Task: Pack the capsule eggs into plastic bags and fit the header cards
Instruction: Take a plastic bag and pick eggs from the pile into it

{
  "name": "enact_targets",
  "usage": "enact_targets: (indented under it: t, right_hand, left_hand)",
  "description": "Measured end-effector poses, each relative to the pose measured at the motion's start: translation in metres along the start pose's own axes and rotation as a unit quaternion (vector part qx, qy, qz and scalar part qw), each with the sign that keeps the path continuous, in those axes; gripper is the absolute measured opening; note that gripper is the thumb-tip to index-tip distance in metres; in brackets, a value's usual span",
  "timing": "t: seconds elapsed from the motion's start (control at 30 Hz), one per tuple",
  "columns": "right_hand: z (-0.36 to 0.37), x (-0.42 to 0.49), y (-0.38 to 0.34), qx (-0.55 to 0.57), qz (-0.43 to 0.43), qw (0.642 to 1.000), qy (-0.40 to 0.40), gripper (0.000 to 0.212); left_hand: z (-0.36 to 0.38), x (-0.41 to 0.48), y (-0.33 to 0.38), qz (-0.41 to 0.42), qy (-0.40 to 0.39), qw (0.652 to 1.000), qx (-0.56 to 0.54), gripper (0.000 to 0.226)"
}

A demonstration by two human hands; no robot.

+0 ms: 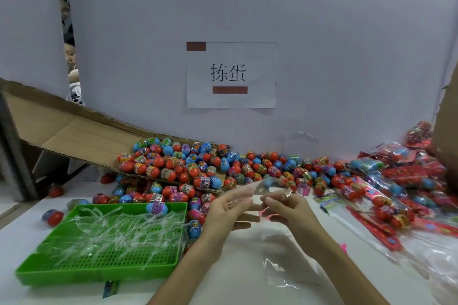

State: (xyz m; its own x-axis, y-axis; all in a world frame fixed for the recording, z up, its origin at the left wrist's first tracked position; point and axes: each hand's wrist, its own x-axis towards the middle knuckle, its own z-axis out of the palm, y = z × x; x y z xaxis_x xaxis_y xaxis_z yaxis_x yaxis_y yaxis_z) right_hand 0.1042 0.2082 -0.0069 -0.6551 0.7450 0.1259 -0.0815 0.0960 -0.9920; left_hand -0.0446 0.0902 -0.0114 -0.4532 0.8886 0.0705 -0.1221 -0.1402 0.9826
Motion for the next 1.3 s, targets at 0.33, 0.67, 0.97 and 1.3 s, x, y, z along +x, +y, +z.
enact_targets:
  t: [0.33, 0.67, 0.97, 1.3]
  right_hand:
    - [-0.001, -0.003, -0.005, -0.024, 0.071, 0.989, -0.129, 0.045]
    - [-0.008, 0.004, 0.003, -0.151, -0.172, 0.948, 0.221, 0.016]
    - [0.011, -0.004, 0.009, -0.434, -0.463, 0.752, 0.177, 0.021]
    - [0.03, -0.008, 0.02, -0.511, -0.431, 0.742, 0.052, 0.038]
  left_hand:
    - [-0.004, 0.001, 0.006, -0.022, -0.028, 0.994, -0.104, 0.028]
    - [-0.011, 0.013, -0.007, -0.071, 0.117, 0.977, -0.166, 0.044]
    - [-0.001, 0.003, -0.003, -0.144, -0.075, 0.974, -0.155, 0.103]
    - [-0.007, 0.003, 0.006, -0.078, -0.027, 0.959, -0.27, 0.05]
